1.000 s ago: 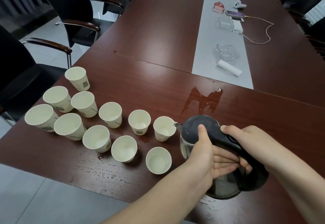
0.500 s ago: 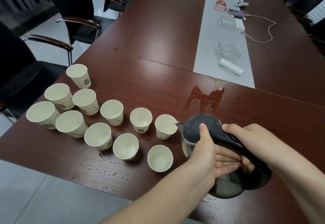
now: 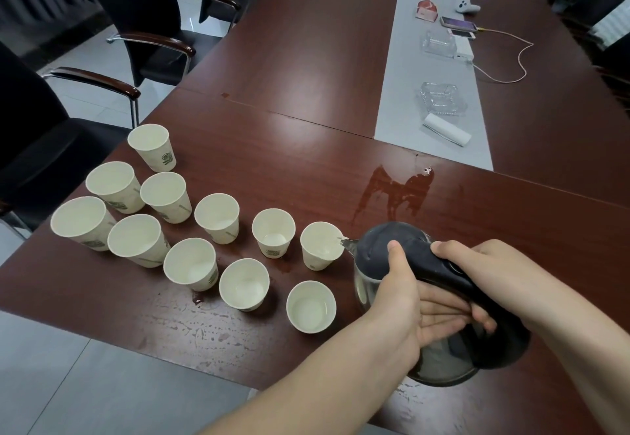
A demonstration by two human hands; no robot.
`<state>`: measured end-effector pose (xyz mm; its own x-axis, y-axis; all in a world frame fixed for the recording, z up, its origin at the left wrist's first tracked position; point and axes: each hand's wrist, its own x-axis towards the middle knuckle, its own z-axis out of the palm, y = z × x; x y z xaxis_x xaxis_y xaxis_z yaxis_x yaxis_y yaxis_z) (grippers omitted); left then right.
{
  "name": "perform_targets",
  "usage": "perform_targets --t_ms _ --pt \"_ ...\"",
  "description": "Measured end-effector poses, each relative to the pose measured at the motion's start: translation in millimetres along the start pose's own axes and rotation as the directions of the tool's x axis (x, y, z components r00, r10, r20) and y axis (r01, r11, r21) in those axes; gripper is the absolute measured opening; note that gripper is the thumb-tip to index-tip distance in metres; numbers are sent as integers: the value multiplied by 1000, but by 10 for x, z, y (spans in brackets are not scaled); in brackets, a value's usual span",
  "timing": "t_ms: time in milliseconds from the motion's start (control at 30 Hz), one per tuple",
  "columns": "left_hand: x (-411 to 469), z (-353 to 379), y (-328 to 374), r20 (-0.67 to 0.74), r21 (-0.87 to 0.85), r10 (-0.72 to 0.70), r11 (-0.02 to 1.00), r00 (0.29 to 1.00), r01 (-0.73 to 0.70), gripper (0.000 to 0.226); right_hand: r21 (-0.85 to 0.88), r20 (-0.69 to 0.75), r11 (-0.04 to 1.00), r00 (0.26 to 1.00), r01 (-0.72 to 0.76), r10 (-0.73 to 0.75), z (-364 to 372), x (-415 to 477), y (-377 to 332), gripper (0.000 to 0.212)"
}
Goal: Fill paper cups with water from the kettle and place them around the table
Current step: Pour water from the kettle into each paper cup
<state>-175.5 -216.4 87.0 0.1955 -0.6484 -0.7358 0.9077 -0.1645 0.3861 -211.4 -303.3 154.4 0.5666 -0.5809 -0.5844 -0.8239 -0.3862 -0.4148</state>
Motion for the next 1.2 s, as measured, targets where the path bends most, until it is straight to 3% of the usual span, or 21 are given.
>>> perform_targets --t_ms 1200 --pt "-32 -46 -18 8 -13 11 1000 1000 -11 100 -63 6 998 1000 -10 10 16 -78 -59 62"
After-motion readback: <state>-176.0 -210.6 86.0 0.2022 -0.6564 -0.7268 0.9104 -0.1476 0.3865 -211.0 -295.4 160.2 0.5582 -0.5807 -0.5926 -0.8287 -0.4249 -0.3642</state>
